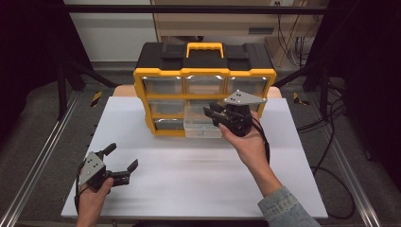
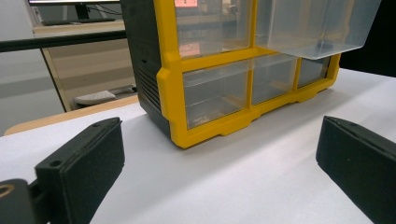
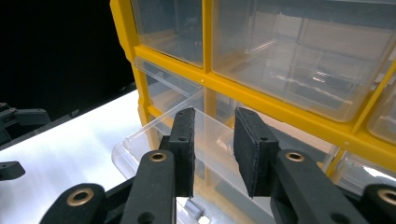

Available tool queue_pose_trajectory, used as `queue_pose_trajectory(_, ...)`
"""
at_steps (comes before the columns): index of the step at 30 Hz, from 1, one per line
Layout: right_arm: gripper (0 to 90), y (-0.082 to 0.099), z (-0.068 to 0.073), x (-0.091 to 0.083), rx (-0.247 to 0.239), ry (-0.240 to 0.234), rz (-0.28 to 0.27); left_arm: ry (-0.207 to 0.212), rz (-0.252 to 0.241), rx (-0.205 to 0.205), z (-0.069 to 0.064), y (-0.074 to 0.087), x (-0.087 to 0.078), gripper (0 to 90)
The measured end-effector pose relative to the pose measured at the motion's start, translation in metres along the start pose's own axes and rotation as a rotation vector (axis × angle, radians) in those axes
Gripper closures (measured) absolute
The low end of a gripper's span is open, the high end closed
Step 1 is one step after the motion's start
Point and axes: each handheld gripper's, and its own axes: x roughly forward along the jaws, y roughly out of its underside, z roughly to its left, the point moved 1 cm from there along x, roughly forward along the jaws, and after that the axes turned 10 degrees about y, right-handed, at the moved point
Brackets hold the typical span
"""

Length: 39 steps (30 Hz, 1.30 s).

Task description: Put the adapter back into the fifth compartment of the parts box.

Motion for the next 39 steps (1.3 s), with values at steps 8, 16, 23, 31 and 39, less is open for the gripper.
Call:
queue_pose_trajectory(8,67.3,-0.0007,0.0010,-0.0026,0.002,-0.001,-0.010,-0.001,0.001,0.000,-0.0001,0.0001,0.0002,1.0)
queue_pose_trajectory(16,62.0,-0.0016,0.0030,-0.0038,0.003,0.012,-0.026,-0.001,0.001,0.001,-0.0002,0.0000,0.0002,1.0)
queue_pose_trajectory(23,54.4,-0.0034,0.0050,-0.0062,0.008,0.030,-0.054,-0.001,0.001,0.002,-0.0003,0.0000,0.0003,1.0)
queue_pose_trajectory(31,45.9,-0.0048,0.0052,-0.0074,0.016,0.040,-0.084,-0.001,0.001,0.002,-0.0002,0.0000,0.0002,1.0)
queue_pose_trajectory(39,32.7,-0.0056,0.0053,-0.0080,0.027,0.052,-0.109,-0.001,0.001,0.002,-0.0002,0.0000,0.0002,1.0)
